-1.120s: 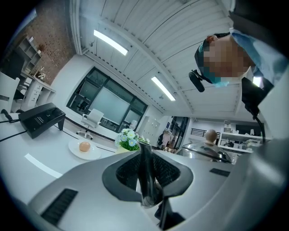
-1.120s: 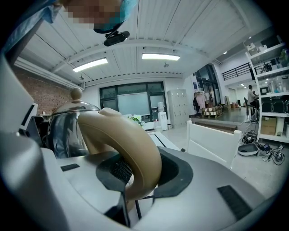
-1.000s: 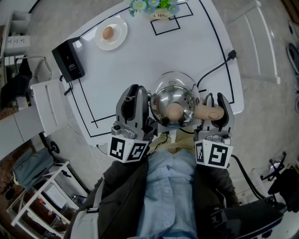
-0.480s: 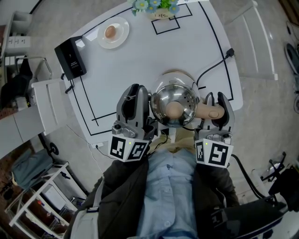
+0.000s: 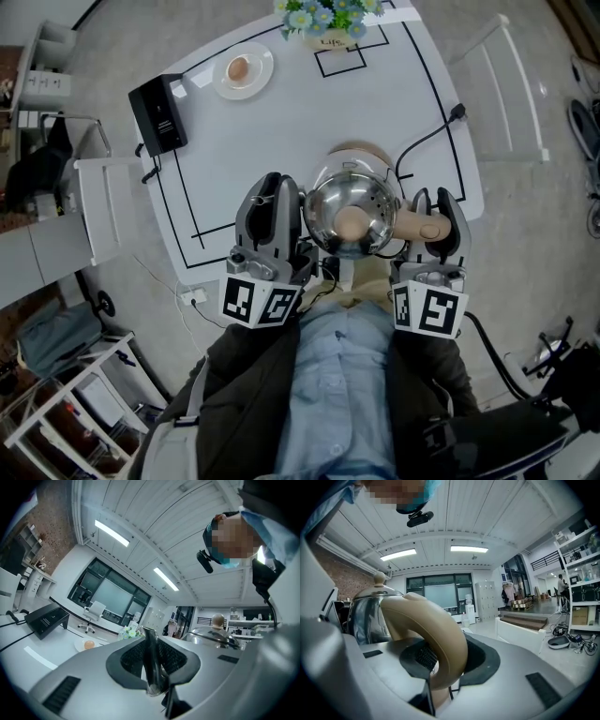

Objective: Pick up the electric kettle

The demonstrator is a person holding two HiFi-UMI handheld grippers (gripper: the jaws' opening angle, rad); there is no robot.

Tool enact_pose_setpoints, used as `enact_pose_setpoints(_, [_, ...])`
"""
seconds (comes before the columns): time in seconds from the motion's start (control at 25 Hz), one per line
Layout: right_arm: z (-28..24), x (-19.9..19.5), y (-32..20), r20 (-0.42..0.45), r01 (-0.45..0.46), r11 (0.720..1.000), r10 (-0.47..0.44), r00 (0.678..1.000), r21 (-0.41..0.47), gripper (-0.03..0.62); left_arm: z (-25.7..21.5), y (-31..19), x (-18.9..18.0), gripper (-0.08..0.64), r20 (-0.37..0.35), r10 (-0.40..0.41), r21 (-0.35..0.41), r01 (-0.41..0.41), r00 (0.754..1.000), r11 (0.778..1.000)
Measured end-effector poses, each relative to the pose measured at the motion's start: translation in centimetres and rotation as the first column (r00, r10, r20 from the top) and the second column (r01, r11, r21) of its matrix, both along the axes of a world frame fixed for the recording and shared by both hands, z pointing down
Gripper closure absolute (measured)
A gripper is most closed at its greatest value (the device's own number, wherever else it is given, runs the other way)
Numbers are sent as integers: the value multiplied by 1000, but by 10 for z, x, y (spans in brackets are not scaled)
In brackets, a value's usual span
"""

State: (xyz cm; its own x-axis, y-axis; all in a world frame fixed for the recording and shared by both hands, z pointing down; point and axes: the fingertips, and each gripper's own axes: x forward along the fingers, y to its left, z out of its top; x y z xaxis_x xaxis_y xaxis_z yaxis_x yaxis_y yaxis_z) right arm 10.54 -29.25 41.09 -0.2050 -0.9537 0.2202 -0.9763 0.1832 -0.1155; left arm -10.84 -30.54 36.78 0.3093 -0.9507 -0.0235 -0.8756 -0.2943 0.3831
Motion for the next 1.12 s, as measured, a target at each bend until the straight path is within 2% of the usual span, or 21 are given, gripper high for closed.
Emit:
enact_pose_setpoints(0.56, [-41, -11, 31, 0, -9, 997, 10, 1000, 74, 482, -39, 36, -12, 492, 0, -14, 54, 14, 1000, 998])
enact_pose_setpoints(1.12, [-80, -24, 66, -21, 2, 990, 1, 1000, 143, 483, -73, 76, -25, 492, -29, -39, 115, 43, 999, 992])
